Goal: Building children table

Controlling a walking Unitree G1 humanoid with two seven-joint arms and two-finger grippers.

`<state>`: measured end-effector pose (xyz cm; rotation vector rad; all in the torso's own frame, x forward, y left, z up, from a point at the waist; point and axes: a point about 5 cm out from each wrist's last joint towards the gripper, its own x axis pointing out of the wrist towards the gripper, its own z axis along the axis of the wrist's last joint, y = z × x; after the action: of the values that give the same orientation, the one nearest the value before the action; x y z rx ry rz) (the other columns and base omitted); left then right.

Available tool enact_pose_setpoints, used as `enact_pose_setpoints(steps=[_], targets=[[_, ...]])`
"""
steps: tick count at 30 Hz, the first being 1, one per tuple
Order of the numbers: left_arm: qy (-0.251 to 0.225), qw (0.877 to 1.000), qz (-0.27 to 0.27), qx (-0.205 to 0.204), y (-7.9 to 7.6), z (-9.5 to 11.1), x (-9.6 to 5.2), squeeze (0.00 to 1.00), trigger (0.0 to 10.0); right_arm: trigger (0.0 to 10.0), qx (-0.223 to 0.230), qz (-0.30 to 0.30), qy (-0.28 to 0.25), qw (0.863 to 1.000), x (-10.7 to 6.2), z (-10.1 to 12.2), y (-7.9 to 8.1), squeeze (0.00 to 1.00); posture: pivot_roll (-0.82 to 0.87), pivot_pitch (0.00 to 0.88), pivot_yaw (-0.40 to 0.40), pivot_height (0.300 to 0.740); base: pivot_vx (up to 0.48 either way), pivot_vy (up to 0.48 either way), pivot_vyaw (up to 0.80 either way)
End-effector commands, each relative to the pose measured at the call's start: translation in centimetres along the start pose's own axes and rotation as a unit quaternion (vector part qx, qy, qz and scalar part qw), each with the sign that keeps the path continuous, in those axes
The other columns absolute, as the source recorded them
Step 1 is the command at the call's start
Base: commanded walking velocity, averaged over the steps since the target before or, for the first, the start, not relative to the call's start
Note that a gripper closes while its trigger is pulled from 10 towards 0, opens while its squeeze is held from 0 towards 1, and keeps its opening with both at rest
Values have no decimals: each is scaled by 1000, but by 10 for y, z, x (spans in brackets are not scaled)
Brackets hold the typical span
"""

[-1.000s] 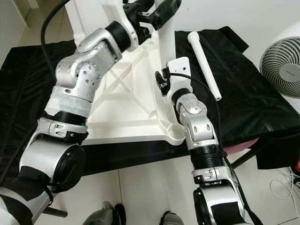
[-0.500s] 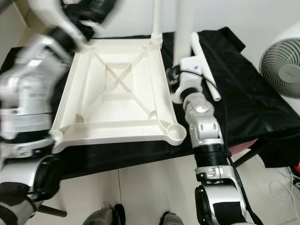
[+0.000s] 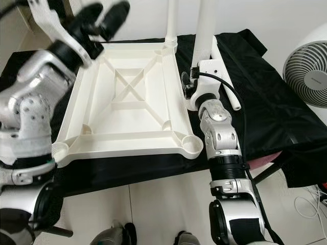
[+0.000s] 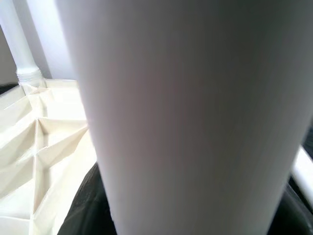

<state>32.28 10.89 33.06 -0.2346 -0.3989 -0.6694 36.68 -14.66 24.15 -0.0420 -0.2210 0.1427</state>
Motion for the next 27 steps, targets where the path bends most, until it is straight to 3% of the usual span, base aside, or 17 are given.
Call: enact_pose_setpoints(steps=[1,11,18,22,24,27], targets=[[15,999,-25,13,-2,-5,0,0,10000,10000,13,-5,-22,1000,-1,6,0,0,-35,82,38,740,0,0,0],[77,995,27,58,2,-44,-10,0,10000,10000,17,-23,-30,999,-3,7,-2,0,-33,101,40,740,0,0,0],[88,994,35,61,1,-52,-15,0,10000,10000,15,-21,-36,999,-6,7,-1,0,-36,117,40,740,0,0,0],[98,993,10,64,-7,-59,-19,0,10000,10000,17,-12,-45,999,-9,7,2,0,-36,124,37,740,0,0,0],[108,992,-35,62,-22,-66,-23,0,10000,10000,24,0,-50,998,-11,8,4,0,-34,128,34,740,0,0,0],[118,988,-61,81,-31,-73,-26,0,10000,10000,25,3,-53,998,-11,9,5,0,-31,132,36,740,0,0,0]])
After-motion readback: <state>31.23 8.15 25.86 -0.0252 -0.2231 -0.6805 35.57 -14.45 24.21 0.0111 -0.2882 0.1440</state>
